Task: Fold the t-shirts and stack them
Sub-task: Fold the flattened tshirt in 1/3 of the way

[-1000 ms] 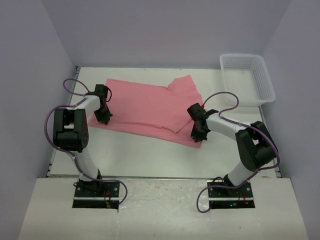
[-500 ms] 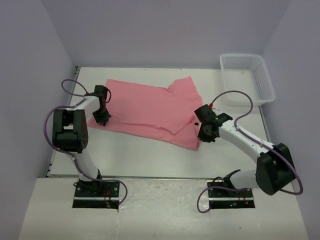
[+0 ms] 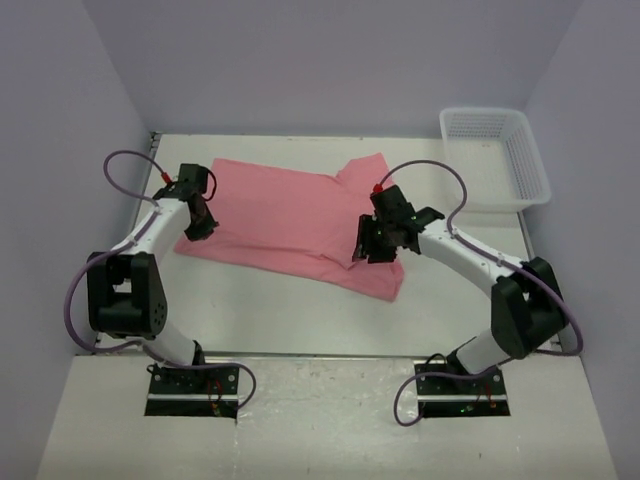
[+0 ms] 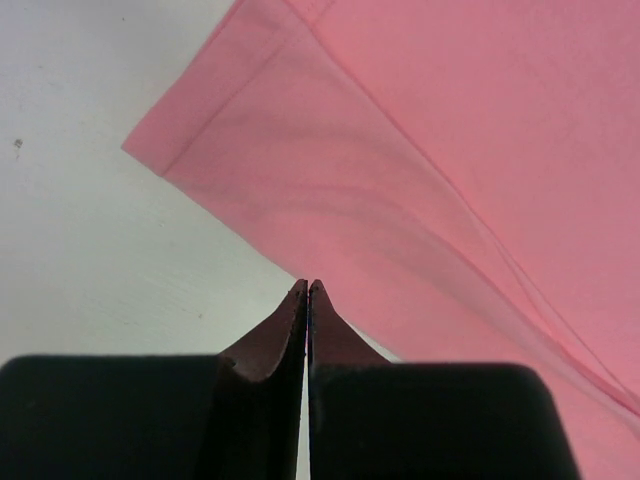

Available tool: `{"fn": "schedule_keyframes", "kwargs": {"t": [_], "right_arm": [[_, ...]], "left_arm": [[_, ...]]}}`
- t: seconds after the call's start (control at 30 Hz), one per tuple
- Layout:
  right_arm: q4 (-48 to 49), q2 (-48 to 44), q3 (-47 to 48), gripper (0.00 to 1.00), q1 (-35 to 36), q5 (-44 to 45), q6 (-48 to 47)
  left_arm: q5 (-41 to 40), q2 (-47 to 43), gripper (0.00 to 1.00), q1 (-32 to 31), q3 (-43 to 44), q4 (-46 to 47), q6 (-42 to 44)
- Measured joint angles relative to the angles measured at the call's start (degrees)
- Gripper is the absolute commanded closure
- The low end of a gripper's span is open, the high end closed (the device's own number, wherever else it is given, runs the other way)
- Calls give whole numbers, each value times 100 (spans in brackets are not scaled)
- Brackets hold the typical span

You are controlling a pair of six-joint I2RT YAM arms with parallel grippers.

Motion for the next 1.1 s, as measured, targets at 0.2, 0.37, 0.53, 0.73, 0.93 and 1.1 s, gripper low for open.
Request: {"fn": "schedule_keyframes", "kwargs": {"t": [0.2,0.37,0.53,0.73,0.93,1.1], "right_arm": [[-39,1440,721,51,90,-133,-293],[-81,1982,1231,51,236,-120,-503],[-236,2122,1344,54,315,-114,-577],[-330,2151,1344,54,330,-96,-575],[-332,2350,1346,56,361,-103,-570],[-352,2570,1412,58,413,-103,-570]], "left_arm": [[68,-280,100,-262,-308,92,17],[116,-643,100,-590,-387,286,68],[136,-802,100,-636,-439,404,155],[175,-802,100,-638,-466,437,166],[286,-802,100,-638,-466,466,175],[343,-804,100,-638,-466,472,179]]}}
